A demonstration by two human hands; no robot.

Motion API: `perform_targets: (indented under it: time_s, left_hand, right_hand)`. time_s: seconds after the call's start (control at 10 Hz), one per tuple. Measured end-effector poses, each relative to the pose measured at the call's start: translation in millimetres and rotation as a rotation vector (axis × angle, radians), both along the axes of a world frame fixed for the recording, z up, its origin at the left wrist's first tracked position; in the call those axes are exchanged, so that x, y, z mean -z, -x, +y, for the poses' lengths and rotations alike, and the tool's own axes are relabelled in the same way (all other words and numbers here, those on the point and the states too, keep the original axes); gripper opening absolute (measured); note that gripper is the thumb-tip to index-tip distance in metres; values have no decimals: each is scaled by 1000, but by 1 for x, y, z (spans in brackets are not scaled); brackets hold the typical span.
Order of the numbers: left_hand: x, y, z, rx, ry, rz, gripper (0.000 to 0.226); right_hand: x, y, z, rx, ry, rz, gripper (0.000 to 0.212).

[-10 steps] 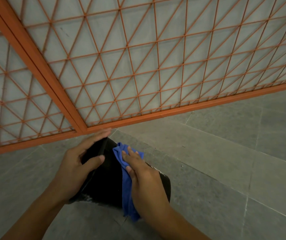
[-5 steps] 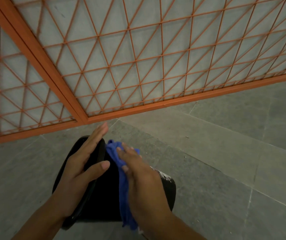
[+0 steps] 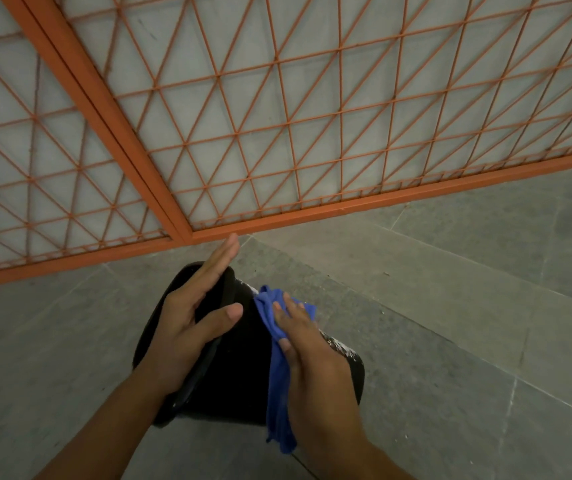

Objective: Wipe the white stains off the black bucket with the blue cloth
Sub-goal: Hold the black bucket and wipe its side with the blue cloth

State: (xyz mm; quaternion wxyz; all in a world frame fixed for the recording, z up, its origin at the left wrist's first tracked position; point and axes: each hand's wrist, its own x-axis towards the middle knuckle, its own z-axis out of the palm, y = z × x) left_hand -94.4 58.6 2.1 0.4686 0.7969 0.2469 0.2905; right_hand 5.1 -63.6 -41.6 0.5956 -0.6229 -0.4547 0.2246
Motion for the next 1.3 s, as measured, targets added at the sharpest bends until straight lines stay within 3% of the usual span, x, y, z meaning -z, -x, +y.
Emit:
perform_targets:
  time_s: [0.1, 0.3, 0.4, 0.5, 0.6, 0.7, 0.8, 0.9, 1.0, 1.2, 1.3]
  left_hand:
    - [0, -3, -1, 3, 9, -9, 70]
    - [-1, -5, 9, -98, 73, -37, 72]
    - [-2, -3, 11, -116, 69, -56, 71]
    - [0, -2, 11, -110, 64, -54, 73]
    - [0, -4, 8, -114, 71, -59, 67]
    - [-2, -5, 7, -114, 73, -66, 62]
    - [-1, -6, 9, -108, 51, -43, 59]
    - [0, -5, 12, -144, 63, -56, 58]
    - [-2, -3, 14, -201, 78, -71, 60]
    - [-3, -3, 13, -200, 75, -70, 59]
    - [-2, -2, 12, -211, 82, -91, 62]
  right_hand:
    - [-5, 8, 1, -42, -60, -35, 44]
    - [2, -12, 19, 13, 49, 65, 45]
    - [4, -1, -7, -14, 61, -14, 41]
    - [6, -12, 3, 2, 70, -7, 39]
    - [13, -35, 9, 57, 210, 72, 35]
    - [17, -35, 0, 111, 205, -5, 37]
    - [14, -22, -3, 3, 143, 15, 43]
    - [19, -30, 9, -15, 196, 108, 40]
    - [28, -38, 4, 110, 203, 219, 36]
    - [29, -34, 2, 43, 179, -49, 39]
    - [34, -49, 10, 137, 274, -11, 34]
